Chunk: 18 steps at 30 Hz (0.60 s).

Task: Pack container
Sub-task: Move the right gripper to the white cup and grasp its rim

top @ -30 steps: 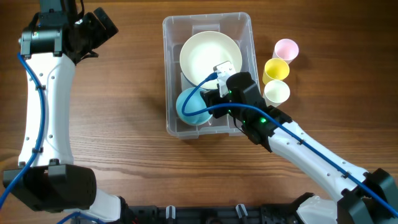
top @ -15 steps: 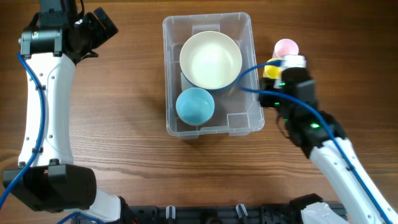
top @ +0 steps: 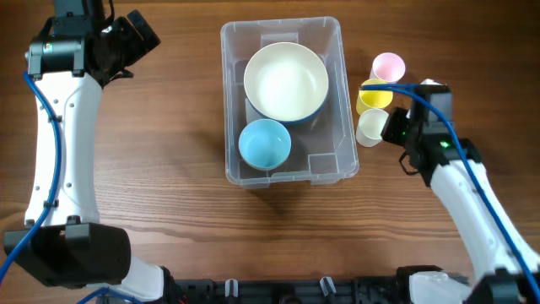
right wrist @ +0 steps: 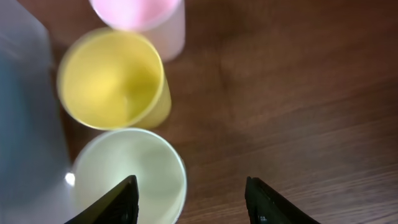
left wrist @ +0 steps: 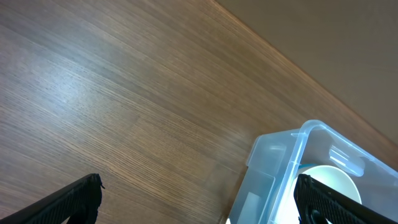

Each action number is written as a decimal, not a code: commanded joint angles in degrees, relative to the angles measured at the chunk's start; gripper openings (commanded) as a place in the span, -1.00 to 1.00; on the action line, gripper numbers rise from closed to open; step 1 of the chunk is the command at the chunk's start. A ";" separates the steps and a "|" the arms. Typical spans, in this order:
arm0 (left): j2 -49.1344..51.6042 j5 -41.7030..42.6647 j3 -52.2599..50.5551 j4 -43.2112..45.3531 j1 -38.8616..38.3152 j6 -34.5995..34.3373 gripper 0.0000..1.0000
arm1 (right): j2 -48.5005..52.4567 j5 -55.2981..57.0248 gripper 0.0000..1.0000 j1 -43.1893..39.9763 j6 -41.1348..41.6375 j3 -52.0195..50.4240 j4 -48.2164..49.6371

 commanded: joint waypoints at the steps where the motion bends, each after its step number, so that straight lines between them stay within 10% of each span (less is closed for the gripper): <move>1: -1.27 0.63 0.63 0.00 0.26 -0.55 0.99 | 5.27 -0.28 0.12 -0.17 -0.28 0.81 0.85; 5: -1.27 0.63 0.63 0.00 0.26 -0.55 0.99 | 9.27 -0.28 0.11 -0.17 -0.31 0.81 2.14; 10: -1.27 0.63 0.63 0.00 0.26 -0.55 0.99 | 10.51 -0.28 -0.59 -0.17 -0.26 0.81 2.60; 18: -1.27 0.63 0.63 0.00 0.26 -0.55 1.00 | 10.51 -0.28 -0.91 -0.17 -0.33 0.81 2.05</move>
